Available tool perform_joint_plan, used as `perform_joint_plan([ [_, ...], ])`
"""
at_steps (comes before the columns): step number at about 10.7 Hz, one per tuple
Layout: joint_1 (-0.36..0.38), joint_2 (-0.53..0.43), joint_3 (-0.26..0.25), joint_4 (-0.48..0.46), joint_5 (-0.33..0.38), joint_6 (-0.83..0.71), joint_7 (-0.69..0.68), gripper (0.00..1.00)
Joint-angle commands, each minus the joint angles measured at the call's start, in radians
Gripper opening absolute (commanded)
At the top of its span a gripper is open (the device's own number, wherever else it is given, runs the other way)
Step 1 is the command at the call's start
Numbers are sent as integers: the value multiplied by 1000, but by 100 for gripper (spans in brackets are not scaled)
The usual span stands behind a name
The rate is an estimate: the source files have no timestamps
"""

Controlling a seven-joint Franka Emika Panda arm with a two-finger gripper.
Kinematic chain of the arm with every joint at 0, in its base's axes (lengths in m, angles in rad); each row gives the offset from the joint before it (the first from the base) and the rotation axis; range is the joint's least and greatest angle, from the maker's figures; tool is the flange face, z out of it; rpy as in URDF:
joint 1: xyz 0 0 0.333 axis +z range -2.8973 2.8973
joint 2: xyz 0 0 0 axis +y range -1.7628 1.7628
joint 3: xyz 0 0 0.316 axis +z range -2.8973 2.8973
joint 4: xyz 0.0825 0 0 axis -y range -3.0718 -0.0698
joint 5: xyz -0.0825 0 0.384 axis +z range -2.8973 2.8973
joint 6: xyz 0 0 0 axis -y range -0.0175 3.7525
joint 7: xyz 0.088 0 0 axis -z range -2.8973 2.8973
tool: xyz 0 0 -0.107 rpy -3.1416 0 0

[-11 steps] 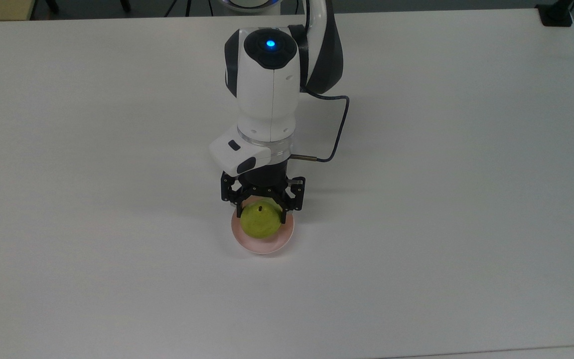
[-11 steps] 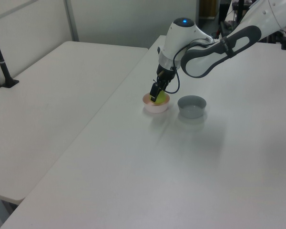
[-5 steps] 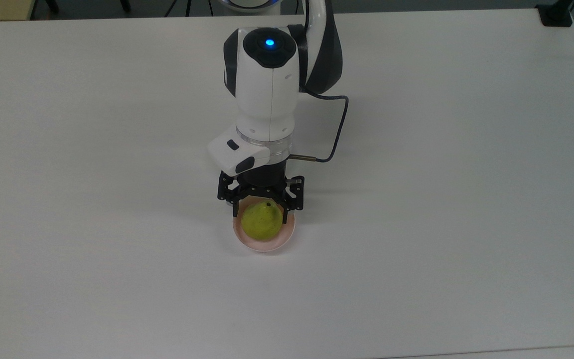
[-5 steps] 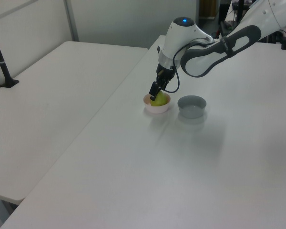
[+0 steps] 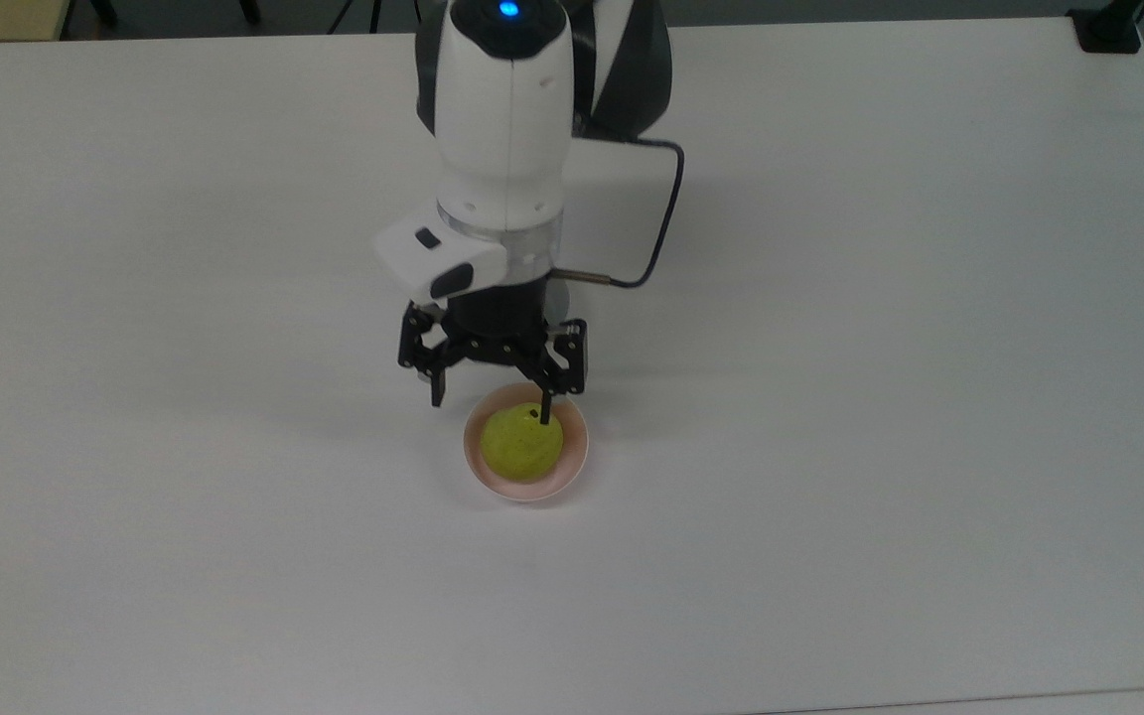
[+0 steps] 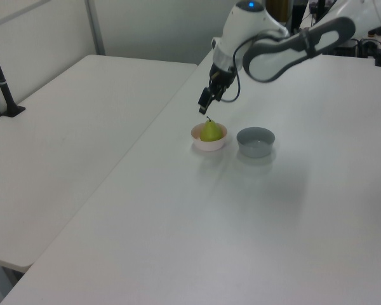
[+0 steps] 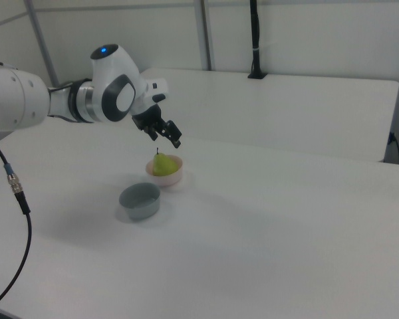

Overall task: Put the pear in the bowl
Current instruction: 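Open the gripper and raise it away from the pear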

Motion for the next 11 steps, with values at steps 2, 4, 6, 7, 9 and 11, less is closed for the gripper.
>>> perform_joint_plan([
  [2, -34, -206, -5, -33, -10, -297, -50, 100],
  [4, -52, -281, -5, -32, 7, -483, -203, 100],
  [6, -54, -339, -7, -32, 10, -636, -300, 100],
  [7, -54, -364, -7, -30, 10, -689, -310, 100],
  [9, -57, -407, -8, -32, 10, -756, -299, 100],
  [11, -62, -427, -8, -35, 12, -795, -299, 100],
])
